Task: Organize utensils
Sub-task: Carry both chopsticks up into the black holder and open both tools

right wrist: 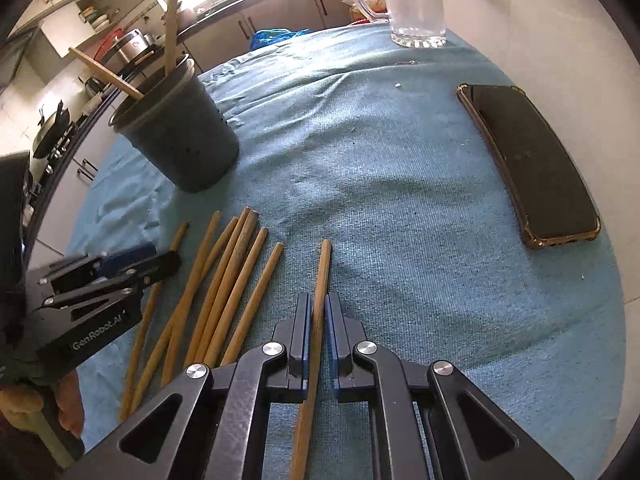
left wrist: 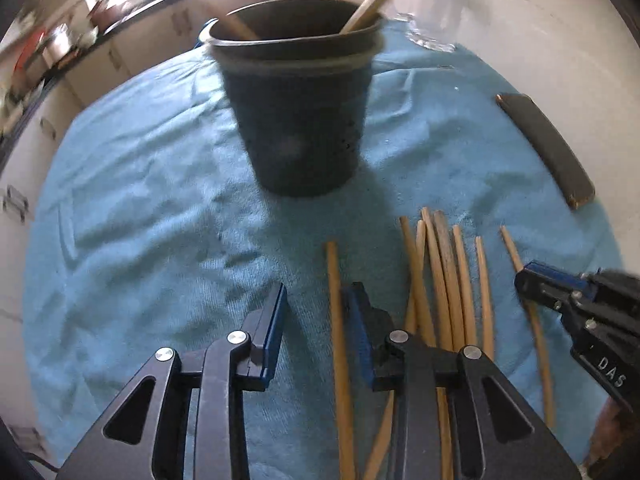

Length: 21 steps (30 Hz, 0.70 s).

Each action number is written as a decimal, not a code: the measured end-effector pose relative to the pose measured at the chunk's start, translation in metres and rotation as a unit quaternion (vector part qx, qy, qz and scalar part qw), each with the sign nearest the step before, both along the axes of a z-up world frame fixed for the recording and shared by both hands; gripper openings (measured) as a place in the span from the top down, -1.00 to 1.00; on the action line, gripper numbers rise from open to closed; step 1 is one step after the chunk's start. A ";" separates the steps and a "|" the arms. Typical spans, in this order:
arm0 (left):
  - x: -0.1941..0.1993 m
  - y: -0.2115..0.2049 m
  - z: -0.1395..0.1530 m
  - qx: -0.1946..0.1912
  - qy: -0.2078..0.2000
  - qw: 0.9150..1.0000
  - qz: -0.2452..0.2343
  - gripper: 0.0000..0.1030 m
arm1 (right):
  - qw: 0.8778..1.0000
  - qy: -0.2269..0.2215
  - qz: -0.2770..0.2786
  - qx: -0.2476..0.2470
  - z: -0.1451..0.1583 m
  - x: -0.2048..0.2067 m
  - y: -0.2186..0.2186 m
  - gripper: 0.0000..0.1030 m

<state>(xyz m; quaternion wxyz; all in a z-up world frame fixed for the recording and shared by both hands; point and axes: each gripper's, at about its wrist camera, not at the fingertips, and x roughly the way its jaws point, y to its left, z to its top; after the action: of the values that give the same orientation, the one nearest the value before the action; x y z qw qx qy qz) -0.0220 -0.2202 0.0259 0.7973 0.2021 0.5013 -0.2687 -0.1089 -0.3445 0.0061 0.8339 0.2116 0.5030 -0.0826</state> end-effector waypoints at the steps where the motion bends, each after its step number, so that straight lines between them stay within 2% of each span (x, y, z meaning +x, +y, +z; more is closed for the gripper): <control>1: 0.002 -0.002 0.000 0.001 0.001 1.000 -0.005 0.40 | 1.000 0.003 0.005 -0.008 0.001 0.001 0.002 0.86; 5: 0.011 -0.002 0.000 -0.010 0.011 1.000 0.009 0.41 | 0.999 0.017 0.011 -0.027 0.002 0.009 0.006 0.86; 6: 0.010 -0.004 0.000 -0.010 0.006 1.000 0.010 0.47 | 0.999 0.020 0.014 -0.038 0.003 0.012 0.008 0.85; 7: 0.007 -0.005 0.001 -0.011 0.000 1.000 0.009 0.86 | 0.998 0.022 0.016 -0.048 0.003 0.014 0.010 0.85; 8: 0.005 -0.003 0.000 -0.007 -0.004 1.000 0.007 0.89 | 0.998 0.024 0.019 -0.061 0.003 0.016 0.014 0.86; 11: -0.003 -0.004 -0.001 -0.004 -0.008 1.000 0.006 0.90 | 0.995 0.027 0.026 -0.092 0.005 0.015 0.023 0.86; 13: -0.009 0.001 0.004 -0.019 -0.005 1.000 0.008 0.90 | 0.997 0.021 0.011 -0.068 0.006 0.009 0.018 0.88; 15: -0.017 0.010 0.015 -0.034 -0.017 0.999 0.005 0.90 | 0.999 0.004 -0.007 -0.054 0.014 -0.003 0.012 0.88; 21: -0.041 0.044 0.062 -0.094 -0.060 0.994 0.002 0.90 | 0.997 -0.042 -0.037 -0.062 0.049 -0.038 0.001 0.88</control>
<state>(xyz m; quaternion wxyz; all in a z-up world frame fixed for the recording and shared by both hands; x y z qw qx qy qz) -0.0631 -0.1764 0.0881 0.8417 0.1412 0.4257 -0.3008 -0.1469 -0.3433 0.0549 0.8621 0.1817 0.4531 -0.1356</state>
